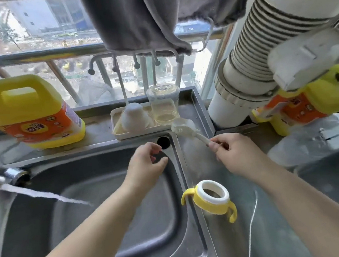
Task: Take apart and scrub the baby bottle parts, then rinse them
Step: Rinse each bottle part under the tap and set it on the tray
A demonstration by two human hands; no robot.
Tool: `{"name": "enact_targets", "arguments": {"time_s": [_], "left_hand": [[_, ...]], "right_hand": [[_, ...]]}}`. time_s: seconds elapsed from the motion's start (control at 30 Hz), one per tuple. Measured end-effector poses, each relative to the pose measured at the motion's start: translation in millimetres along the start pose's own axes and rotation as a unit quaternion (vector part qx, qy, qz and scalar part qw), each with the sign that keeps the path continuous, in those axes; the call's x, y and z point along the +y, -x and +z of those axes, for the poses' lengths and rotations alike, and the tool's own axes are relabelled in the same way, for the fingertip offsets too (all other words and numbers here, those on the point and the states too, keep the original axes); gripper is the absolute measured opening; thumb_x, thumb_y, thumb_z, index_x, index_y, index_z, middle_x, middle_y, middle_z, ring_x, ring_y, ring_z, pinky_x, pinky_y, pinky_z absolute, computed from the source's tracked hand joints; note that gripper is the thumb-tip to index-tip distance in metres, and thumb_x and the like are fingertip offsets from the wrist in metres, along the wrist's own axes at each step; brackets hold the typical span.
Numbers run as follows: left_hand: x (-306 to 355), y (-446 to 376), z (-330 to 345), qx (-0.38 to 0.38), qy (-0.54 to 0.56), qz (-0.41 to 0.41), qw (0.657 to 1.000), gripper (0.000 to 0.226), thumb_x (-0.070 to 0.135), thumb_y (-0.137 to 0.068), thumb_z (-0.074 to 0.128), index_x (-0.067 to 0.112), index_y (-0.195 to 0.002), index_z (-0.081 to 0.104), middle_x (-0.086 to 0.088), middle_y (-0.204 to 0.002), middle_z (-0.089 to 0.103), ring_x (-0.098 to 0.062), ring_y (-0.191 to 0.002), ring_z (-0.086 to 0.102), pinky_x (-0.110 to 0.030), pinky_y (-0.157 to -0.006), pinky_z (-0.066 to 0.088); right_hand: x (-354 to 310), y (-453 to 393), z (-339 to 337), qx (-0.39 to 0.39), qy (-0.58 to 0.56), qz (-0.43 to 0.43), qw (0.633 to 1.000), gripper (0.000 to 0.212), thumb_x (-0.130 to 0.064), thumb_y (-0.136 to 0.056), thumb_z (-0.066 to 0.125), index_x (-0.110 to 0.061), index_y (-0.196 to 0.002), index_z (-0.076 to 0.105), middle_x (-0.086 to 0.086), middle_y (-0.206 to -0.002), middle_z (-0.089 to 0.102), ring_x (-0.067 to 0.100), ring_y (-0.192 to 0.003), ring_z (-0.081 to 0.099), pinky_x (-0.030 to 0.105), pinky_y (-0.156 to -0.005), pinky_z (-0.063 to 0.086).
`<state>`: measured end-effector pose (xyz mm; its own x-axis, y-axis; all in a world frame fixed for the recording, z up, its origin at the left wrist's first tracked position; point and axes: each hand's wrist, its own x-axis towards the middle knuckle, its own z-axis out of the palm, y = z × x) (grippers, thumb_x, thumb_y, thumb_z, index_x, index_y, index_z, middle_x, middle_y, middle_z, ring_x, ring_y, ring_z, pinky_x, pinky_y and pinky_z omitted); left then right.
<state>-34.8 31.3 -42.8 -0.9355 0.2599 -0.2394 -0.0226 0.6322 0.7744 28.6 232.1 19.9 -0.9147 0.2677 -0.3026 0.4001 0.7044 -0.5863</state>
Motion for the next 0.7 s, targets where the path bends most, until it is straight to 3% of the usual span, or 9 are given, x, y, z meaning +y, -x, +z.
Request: {"name": "enact_targets", "arguments": {"time_s": [0.13,0.2,0.3,0.43,0.53,0.63,0.7], "left_hand": [[-2,24,38,-0.150,-0.089,-0.048,0.983,0.034,0.045,-0.087,0.060,0.012,-0.092,0.061,-0.003,-0.089,0.064,-0.017,-0.082,0.058,-0.030,-0.072,0.046],[-4,31,51,-0.181,-0.090,-0.048,0.978,0.043,0.056,-0.085,0.056,0.013,-0.089,0.057,-0.004,-0.091,0.061,-0.017,-0.080,0.056,-0.029,-0.068,0.043],[-2,38,68,-0.212,-0.091,-0.048,0.972,0.053,0.068,-0.076,0.057,0.018,-0.093,0.051,-0.001,-0.101,0.047,-0.015,-0.089,0.051,-0.026,-0.075,0.043],[6,37,80,-0.248,-0.063,-0.113,0.960,0.042,0.055,-0.073,0.064,0.019,-0.087,0.047,-0.004,-0.101,0.047,-0.013,-0.073,0.050,-0.024,-0.057,0.041],[7,39,78,-0.258,-0.045,-0.141,0.955,0.029,0.043,-0.078,0.061,0.018,-0.073,0.047,-0.001,-0.077,0.055,-0.015,-0.061,0.048,-0.024,-0.054,0.040],[-1,47,70,-0.258,-0.093,-0.165,0.947,0.024,0.042,-0.076,0.052,0.020,-0.066,0.053,0.005,-0.060,0.054,-0.015,-0.060,0.049,-0.029,-0.068,0.042],[-7,52,54,-0.252,-0.034,-0.201,0.946,0.024,0.039,-0.071,0.047,0.018,-0.065,0.057,0.003,-0.060,0.058,-0.019,-0.064,0.055,-0.032,-0.074,0.043]], "right_hand": [[14,25,5,0.018,0.005,0.028,0.999,0.021,-0.035,-0.096,0.047,-0.026,-0.105,0.063,-0.015,-0.070,0.057,0.002,-0.064,0.052,0.019,-0.052,0.036],[23,36,7,0.026,0.007,0.042,0.999,0.024,-0.035,-0.096,0.048,-0.024,-0.108,0.065,-0.016,-0.069,0.056,0.002,-0.065,0.052,0.020,-0.054,0.037],[35,51,12,0.034,-0.002,0.058,0.998,0.024,-0.035,-0.095,0.048,-0.023,-0.106,0.066,-0.015,-0.067,0.057,0.003,-0.065,0.053,0.019,-0.057,0.040],[44,65,16,0.044,-0.019,0.068,0.997,0.024,-0.033,-0.095,0.049,-0.020,-0.102,0.067,-0.013,-0.066,0.057,0.003,-0.062,0.051,0.019,-0.056,0.039],[45,67,18,0.050,-0.024,0.073,0.996,0.022,-0.032,-0.095,0.049,-0.020,-0.101,0.068,-0.011,-0.064,0.058,0.003,-0.060,0.051,0.019,-0.057,0.039],[37,64,23,0.034,-0.020,0.065,0.997,0.022,-0.033,-0.095,0.049,-0.021,-0.101,0.067,-0.012,-0.065,0.058,0.003,-0.062,0.052,0.017,-0.055,0.038],[26,60,26,0.019,-0.013,0.048,0.999,0.022,-0.033,-0.096,0.048,-0.022,-0.101,0.067,-0.011,-0.065,0.058,0.003,-0.061,0.052,0.017,-0.053,0.037]]}}
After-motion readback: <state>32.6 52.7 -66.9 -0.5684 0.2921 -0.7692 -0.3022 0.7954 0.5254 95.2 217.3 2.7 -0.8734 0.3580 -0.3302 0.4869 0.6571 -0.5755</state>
